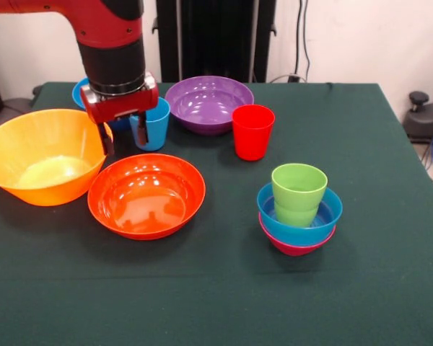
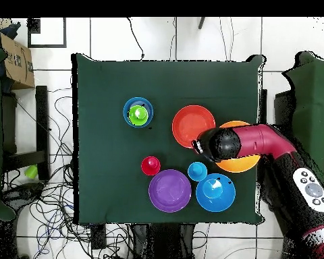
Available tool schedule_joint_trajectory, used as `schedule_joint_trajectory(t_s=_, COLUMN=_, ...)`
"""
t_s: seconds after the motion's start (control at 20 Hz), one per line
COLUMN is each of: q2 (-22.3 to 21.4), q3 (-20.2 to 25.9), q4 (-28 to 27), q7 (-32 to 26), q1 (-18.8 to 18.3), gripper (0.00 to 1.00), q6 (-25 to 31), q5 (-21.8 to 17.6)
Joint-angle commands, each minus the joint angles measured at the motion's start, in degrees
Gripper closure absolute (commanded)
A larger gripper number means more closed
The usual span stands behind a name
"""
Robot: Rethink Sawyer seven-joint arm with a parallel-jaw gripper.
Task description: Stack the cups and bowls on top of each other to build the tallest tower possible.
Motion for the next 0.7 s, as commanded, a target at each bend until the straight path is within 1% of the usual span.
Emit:
schedule_joint_trajectory(t_s=0.05, q2=-3.39, q3=3.94, q4=6.12, q7=-16.38, q1=1.25, gripper=0.00, q6=3.85, q5=-0.77)
schedule_joint_trajectory(t_s=0.2, q2=-3.05, q3=4.08, q4=6.41, q7=-14.71, q1=1.83, gripper=0.00, q6=3.39, q5=-0.91)
schedule_joint_trajectory(t_s=0.35, q2=-2.51, q3=3.97, q4=6.07, q7=-15.40, q1=1.37, gripper=0.00, q6=3.47, q5=-1.58)
schedule_joint_trajectory(t_s=0.45, q2=-0.12, q3=2.47, q4=4.62, q7=-15.47, q1=1.64, gripper=0.00, q6=2.09, q5=-4.39)
schedule_joint_trajectory(t_s=0.5, q2=2.29, q3=1.60, q4=3.71, q7=-15.35, q1=1.58, gripper=0.00, q6=0.86, q5=-5.83)
schedule_joint_trajectory(t_s=0.6, q2=2.96, q3=0.96, q4=3.35, q7=-16.37, q1=1.14, gripper=0.00, q6=1.76, q5=-6.28)
schedule_joint_trajectory(t_s=0.65, q2=2.84, q3=0.78, q4=3.29, q7=-16.89, q1=0.94, gripper=0.00, q6=2.36, q5=-6.34)
schedule_joint_trajectory(t_s=0.7, q2=2.24, q3=-0.19, q4=2.93, q7=-16.65, q1=1.23, gripper=0.00, q6=3.09, q5=-7.20)
